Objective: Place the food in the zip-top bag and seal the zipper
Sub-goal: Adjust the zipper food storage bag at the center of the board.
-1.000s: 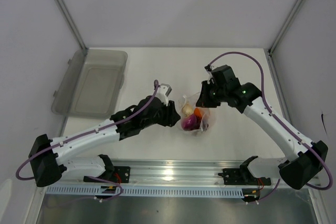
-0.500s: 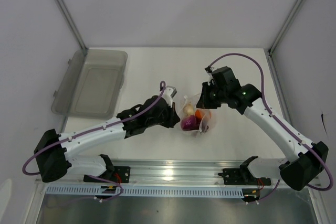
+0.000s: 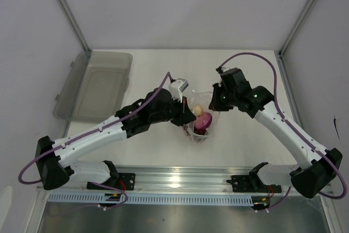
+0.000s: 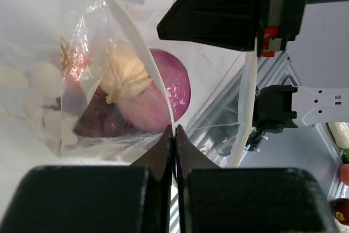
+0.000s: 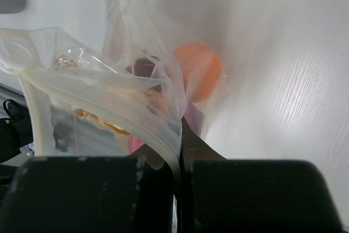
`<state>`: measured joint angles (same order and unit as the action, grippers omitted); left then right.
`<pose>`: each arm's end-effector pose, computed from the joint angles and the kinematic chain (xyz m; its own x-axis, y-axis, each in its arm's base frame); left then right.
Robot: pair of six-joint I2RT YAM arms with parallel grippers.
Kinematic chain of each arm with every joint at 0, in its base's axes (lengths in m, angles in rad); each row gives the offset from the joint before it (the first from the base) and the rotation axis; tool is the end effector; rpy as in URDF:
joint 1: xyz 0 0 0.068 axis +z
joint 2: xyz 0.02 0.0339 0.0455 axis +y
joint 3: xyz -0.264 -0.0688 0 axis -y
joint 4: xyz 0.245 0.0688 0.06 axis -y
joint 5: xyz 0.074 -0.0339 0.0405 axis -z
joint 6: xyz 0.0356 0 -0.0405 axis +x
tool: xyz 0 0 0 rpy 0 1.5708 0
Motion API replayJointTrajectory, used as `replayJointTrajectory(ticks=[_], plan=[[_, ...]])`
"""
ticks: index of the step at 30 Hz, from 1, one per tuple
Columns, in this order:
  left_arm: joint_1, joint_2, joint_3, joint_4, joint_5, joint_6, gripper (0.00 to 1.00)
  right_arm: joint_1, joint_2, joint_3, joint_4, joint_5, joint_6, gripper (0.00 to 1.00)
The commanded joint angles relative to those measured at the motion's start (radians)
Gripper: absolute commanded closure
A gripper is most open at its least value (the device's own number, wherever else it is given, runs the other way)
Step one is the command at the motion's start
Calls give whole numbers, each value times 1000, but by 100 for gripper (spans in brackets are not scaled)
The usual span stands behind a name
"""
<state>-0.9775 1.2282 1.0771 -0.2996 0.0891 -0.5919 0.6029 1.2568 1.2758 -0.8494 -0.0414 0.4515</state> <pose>0.1545 -0.2348 0.3369 -0.6879 0.0261 -0.7254 0.5866 0.6085 -0.5344 0.2102 0.1465 0.3484 -0.8044 -0.0245 -0.5936 -0.2652 0.9089 0.3218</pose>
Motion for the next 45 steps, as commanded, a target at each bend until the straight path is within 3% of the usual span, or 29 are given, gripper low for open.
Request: replayJointTrajectory(ticks=[1, 8, 13, 19, 32, 41, 45], plan=[[-1, -42, 44, -7, 28, -20, 99, 11, -40, 60, -8, 25, -10, 100], [36, 63, -12, -26, 47, -74, 99, 9, -5, -72, 64, 15, 3, 100], [46, 10, -77, 51, 60, -92, 99, 27, 1, -24, 35, 28, -2, 100], [46, -67, -23, 8, 6, -71, 99, 74, -34, 36, 1, 17, 9, 100], [88, 25, -29, 47, 107, -49, 100, 92, -39, -64, 21, 9, 18, 100], [102, 68, 29, 86, 215, -25, 100, 87, -82, -32, -68, 41, -7, 58], [103, 76, 30, 96, 212, -22, 99, 80, -106, 8, -121, 77, -8, 54]])
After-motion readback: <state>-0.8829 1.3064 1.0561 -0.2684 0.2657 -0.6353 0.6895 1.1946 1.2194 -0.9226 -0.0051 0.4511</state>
